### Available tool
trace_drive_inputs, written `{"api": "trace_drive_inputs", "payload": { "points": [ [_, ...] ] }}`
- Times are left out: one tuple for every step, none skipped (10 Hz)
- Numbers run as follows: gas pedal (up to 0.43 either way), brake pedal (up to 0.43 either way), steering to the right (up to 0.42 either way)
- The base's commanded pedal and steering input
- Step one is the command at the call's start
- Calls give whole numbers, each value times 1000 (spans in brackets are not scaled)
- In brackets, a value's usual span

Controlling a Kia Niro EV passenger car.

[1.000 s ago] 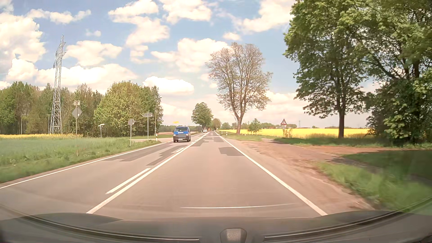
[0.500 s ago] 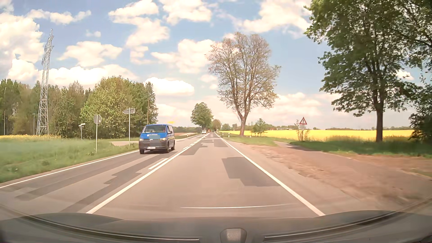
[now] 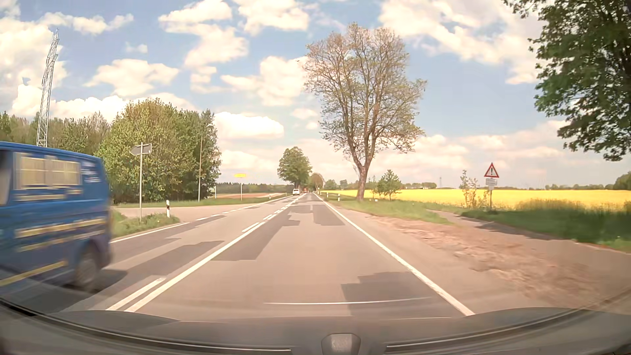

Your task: Follow the waypoints while adhering to traffic rules and regulations

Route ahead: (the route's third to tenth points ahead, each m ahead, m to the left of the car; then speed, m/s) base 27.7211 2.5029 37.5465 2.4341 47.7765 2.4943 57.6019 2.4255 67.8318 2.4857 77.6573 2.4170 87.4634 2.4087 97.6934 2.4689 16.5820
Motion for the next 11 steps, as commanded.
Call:
{"api": "trace_drive_inputs", "payload": {
  "points": [
    [197, 0, -4],
    [197, 0, -4],
    [197, 0, -4],
    [197, 0, -4],
    [197, 0, -4],
    [197, 0, -4],
    [197, 0, -4],
    [189, 0, -4],
    [150, 0, -4],
    [150, 0, -4],
    [150, 0, -4]
  ]
}}
